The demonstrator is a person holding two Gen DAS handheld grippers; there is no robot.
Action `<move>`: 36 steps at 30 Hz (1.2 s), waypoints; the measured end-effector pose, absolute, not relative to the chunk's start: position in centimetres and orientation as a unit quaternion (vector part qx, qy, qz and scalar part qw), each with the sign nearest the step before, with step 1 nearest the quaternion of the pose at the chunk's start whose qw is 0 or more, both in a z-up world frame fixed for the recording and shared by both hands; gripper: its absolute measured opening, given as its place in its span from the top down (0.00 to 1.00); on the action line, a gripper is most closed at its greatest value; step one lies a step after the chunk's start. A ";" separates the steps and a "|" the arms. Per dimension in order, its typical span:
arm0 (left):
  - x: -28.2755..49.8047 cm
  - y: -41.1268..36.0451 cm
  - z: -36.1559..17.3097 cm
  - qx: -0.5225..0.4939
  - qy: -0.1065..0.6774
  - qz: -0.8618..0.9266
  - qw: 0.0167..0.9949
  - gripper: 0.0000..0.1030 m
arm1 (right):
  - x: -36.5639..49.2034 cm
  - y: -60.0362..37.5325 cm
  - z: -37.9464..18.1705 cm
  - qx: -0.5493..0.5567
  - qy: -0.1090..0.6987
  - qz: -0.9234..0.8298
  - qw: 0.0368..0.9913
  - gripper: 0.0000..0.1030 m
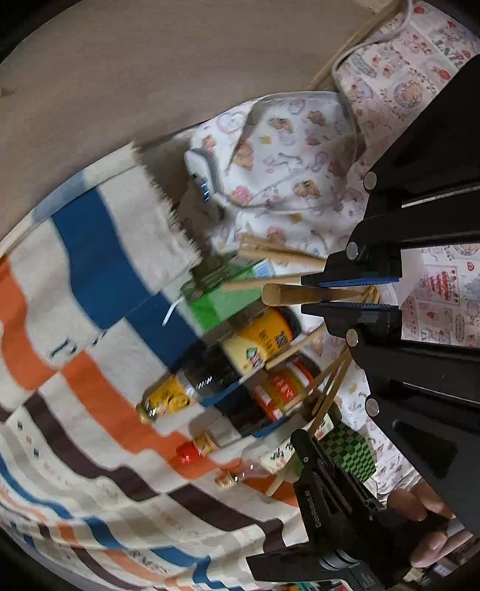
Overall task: Organize utensils
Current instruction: 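Carry both held chopsticks upright over the clear cup, then lower both chopsticks into the clear cup and open both tools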
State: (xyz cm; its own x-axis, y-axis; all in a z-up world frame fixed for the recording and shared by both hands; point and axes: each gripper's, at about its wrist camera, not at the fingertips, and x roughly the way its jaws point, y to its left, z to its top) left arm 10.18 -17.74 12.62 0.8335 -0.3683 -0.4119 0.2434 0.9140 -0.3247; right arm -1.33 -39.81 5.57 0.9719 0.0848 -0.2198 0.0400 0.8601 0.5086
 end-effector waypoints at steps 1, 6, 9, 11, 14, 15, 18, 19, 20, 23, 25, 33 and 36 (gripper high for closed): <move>10.5 -18.2 12.5 -0.121 0.244 -0.162 0.948 0.94 | -1.1 -39.9 5.4 0.268 0.124 0.009 0.955 0.92; 12.2 -20.1 12.0 -0.082 0.270 -0.126 0.951 0.92 | -0.1 -40.1 4.4 0.269 0.130 0.009 0.954 0.92; 13.3 -20.7 11.1 -0.080 0.290 -0.133 0.944 0.93 | 0.3 -40.4 4.1 0.271 0.131 0.004 0.954 0.92; 14.1 -21.3 10.6 -0.071 0.304 -0.129 0.941 0.93 | 0.5 -40.7 4.1 0.267 0.134 0.005 0.954 0.91; 15.1 -22.5 9.8 -0.062 0.320 -0.131 0.937 0.93 | 1.0 -41.0 3.8 0.280 0.144 0.021 0.949 0.91; 15.4 -23.0 9.7 -0.058 0.321 -0.131 0.936 0.93 | 1.4 -41.0 3.5 0.282 0.148 0.023 0.948 0.91; 15.7 -24.1 9.2 -0.044 0.324 -0.137 0.935 0.93 | 1.8 -40.5 3.2 0.268 0.151 0.017 0.951 0.91; 15.7 -24.4 8.9 -0.040 0.325 -0.138 0.935 0.93 | 1.9 -40.5 3.1 0.267 0.152 0.014 0.952 0.91; 15.7 -24.6 8.6 -0.038 0.326 -0.140 0.934 0.93 | 2.0 -40.5 3.1 0.270 0.156 0.014 0.950 0.91; 15.7 -24.7 7.7 -0.051 0.318 -0.143 0.936 0.93 | 1.9 -40.5 3.3 0.276 0.170 0.018 0.946 0.91; 16.0 -24.7 7.3 -0.060 0.321 -0.150 0.933 0.93 | 1.8 -40.6 3.3 0.284 0.174 0.020 0.943 0.91; 12.7 -23.1 9.4 -0.032 0.253 -0.189 0.948 0.74 | 1.8 -40.7 3.2 0.284 0.182 0.020 0.941 0.85; 9.4 -21.9 11.9 0.004 0.191 -0.168 0.967 0.50 | 1.9 -39.8 3.4 0.263 0.192 0.030 0.945 0.85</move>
State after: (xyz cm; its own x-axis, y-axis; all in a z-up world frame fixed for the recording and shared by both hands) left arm 9.38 -21.89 11.90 0.8707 -0.3234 -0.3706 0.3263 0.9435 -0.0568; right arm 1.87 -39.84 3.42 0.9242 0.1584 -0.3476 0.0437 0.8602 0.5081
